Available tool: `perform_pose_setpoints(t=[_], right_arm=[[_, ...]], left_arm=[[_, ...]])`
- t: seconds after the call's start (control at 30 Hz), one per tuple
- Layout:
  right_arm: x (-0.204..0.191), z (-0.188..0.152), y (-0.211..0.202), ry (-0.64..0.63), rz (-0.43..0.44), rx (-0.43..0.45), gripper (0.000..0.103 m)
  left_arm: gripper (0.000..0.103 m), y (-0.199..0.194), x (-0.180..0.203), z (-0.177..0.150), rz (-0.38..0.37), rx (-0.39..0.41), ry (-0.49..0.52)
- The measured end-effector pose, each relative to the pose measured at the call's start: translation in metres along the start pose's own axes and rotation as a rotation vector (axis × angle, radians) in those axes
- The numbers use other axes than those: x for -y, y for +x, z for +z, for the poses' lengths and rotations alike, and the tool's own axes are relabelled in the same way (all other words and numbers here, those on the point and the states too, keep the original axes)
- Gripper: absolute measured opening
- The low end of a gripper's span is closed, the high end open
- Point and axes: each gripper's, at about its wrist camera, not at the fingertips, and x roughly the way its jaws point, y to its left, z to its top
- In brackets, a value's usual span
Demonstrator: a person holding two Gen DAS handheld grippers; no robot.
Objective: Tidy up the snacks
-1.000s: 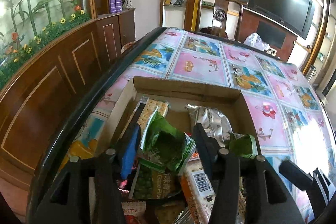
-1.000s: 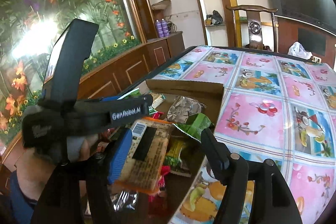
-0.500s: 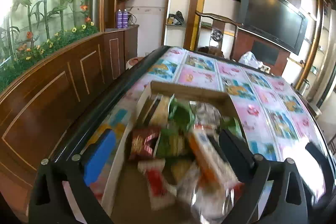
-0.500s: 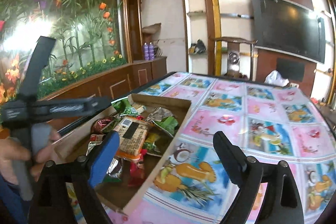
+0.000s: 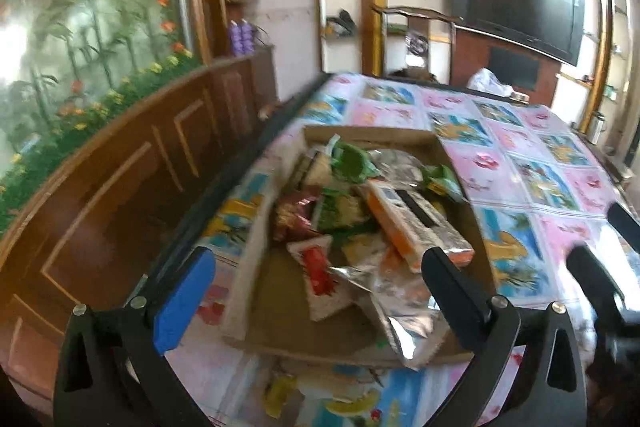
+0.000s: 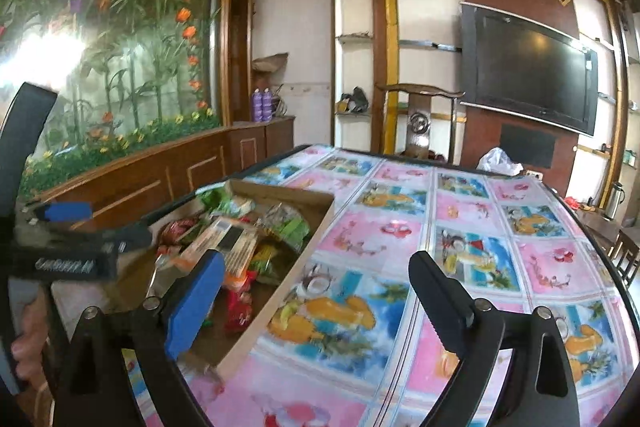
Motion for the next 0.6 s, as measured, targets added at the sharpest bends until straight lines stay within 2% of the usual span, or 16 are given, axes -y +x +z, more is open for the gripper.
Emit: perform_pose_setpoints(t=[0.13,0.33,0.43,0.6], right_arm=[[0.009,-0.007,-0.015,0.066,0.02,0.023,0.102],[0.04,-0.01,-0.011,0.223,0.021,-0.002,0.102],[0.038,-0.009,-0.012,0.214,0.022,0.003,0.103],[0.019,-0.006,-0.015,0.115,0.008,0.02,0.102]], left_arm=[[0.103,0.001,0.004,-0.001,0.04,0.041,0.018],[0.103,0.014,0.013,-0.002,0.045,0.012,0.03],[0.103,0.017,0.015,-0.003,0.043,0.005,0.03],[0.103,0.026,0.016,-0.003,0.034,-0.018,0.019]])
